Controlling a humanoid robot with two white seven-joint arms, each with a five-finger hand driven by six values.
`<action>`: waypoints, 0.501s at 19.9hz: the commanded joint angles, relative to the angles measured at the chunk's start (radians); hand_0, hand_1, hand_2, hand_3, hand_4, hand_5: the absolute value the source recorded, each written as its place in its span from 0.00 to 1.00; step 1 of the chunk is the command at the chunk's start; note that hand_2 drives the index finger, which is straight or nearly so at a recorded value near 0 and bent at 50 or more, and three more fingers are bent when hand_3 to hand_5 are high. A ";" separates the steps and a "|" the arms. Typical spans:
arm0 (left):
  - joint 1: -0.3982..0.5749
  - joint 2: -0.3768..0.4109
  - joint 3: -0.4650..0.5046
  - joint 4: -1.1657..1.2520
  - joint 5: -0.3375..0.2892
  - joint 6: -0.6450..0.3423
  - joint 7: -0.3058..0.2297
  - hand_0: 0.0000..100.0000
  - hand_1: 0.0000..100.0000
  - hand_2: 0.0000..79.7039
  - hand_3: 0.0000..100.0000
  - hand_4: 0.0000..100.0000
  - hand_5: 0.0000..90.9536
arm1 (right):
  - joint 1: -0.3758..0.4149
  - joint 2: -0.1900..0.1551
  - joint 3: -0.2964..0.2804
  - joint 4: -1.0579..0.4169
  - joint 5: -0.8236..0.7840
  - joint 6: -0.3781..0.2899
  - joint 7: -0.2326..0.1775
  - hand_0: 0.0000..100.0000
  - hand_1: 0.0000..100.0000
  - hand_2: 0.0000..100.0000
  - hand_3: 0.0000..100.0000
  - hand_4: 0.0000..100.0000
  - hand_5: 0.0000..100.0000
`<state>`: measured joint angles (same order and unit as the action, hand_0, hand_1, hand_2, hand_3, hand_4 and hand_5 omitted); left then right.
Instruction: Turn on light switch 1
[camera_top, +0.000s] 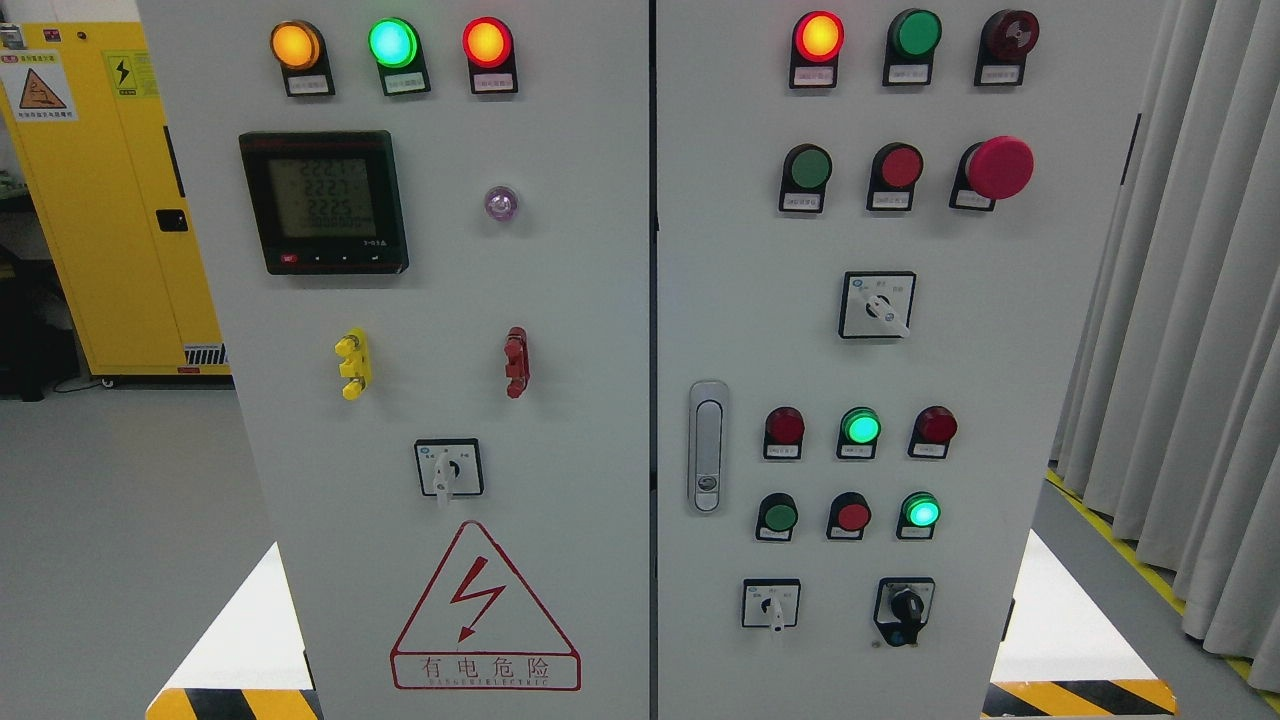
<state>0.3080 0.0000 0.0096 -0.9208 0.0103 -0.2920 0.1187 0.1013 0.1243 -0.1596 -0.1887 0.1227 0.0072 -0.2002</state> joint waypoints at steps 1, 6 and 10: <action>0.054 0.015 0.036 -0.636 0.023 0.016 -0.004 0.28 0.44 0.51 0.61 0.69 0.55 | 0.000 0.000 0.000 0.000 0.000 0.000 0.001 0.00 0.50 0.04 0.00 0.00 0.00; 0.068 0.025 0.035 -0.806 0.023 0.036 -0.004 0.27 0.51 0.57 0.69 0.79 0.72 | 0.000 0.000 0.000 0.000 0.000 0.000 0.001 0.00 0.50 0.04 0.00 0.00 0.00; 0.036 0.015 0.035 -0.895 0.023 0.062 -0.004 0.24 0.52 0.59 0.73 0.82 0.77 | 0.000 0.000 0.000 0.000 0.000 0.000 0.001 0.00 0.50 0.04 0.00 0.00 0.00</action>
<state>0.3554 0.0000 0.0303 -1.3931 0.0097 -0.2505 0.1155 0.1012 0.1243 -0.1595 -0.1887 0.1227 0.0073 -0.2002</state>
